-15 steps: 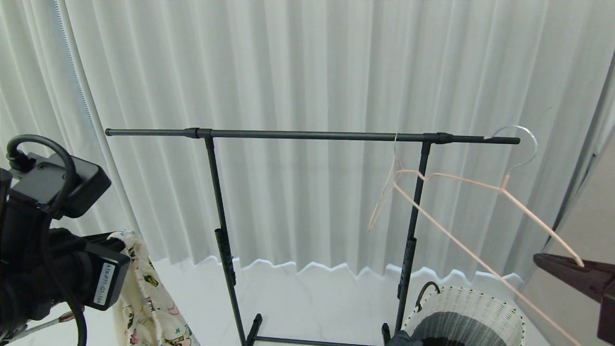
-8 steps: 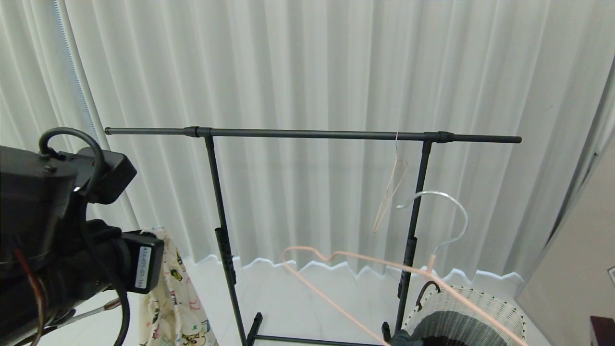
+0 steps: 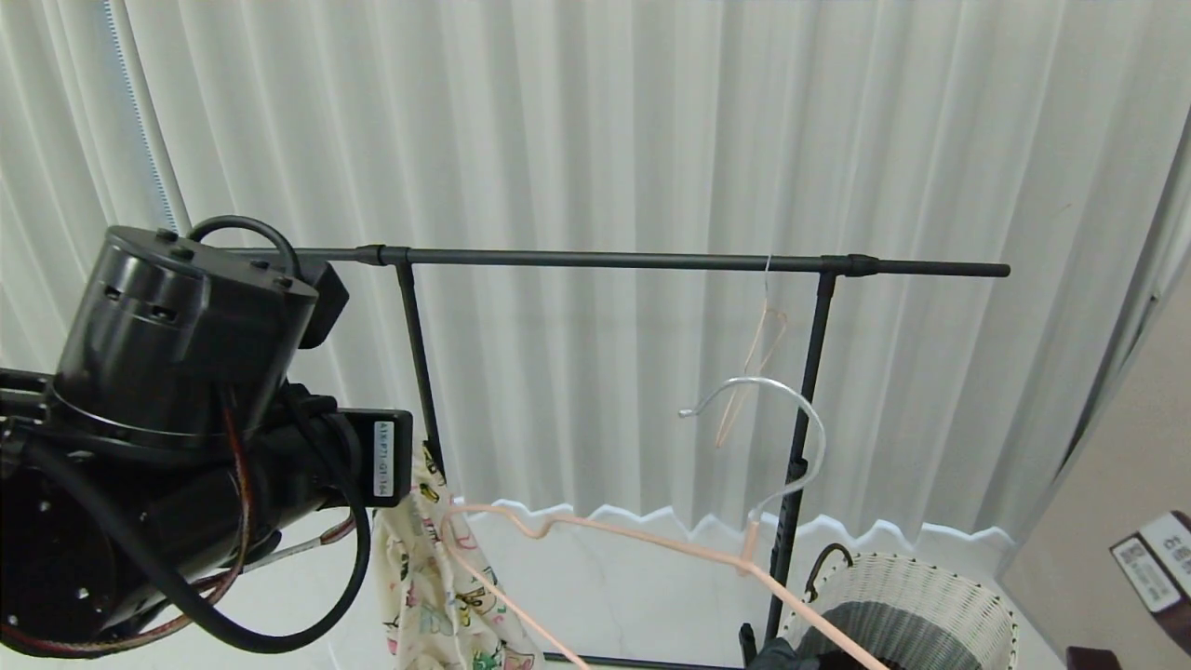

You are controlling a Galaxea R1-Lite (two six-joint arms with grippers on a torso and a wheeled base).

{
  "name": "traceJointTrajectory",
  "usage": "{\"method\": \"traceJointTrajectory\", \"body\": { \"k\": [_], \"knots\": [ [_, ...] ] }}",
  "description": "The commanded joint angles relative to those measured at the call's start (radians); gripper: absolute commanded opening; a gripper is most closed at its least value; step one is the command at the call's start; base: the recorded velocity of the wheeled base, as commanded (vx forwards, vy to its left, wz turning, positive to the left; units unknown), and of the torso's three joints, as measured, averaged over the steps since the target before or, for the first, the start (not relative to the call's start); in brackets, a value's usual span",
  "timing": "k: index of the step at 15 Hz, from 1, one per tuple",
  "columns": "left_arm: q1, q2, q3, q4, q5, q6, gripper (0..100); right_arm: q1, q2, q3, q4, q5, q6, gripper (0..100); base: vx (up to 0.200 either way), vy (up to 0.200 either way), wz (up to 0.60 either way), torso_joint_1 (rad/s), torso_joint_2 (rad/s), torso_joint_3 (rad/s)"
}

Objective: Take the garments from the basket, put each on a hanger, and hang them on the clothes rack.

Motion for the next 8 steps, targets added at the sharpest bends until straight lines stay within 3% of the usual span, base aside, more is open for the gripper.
{"method": "traceJointTrajectory", "body": {
  "k": [1,5,8],
  "knots": [
    [-0.015,0.023,-0.002,0.000,0.000,-0.011,0,-0.021,0.076,-0.001,-0.039,-0.001,0.003,0,0.000,0.000,0.00,0.000,0.00,0.000],
    [-0.019,0.026,0.001,0.000,0.008,-0.011,0,-0.056,0.113,-0.028,-0.090,0.002,0.003,0,0.000,0.000,0.00,0.000,0.00,0.000],
    [0.070,0.075,0.001,0.000,0.080,-0.011,0,-0.053,0.078,-0.028,-0.087,0.005,0.003,0,0.000,0.000,0.00,0.000,0.00,0.000]
  ]
}}
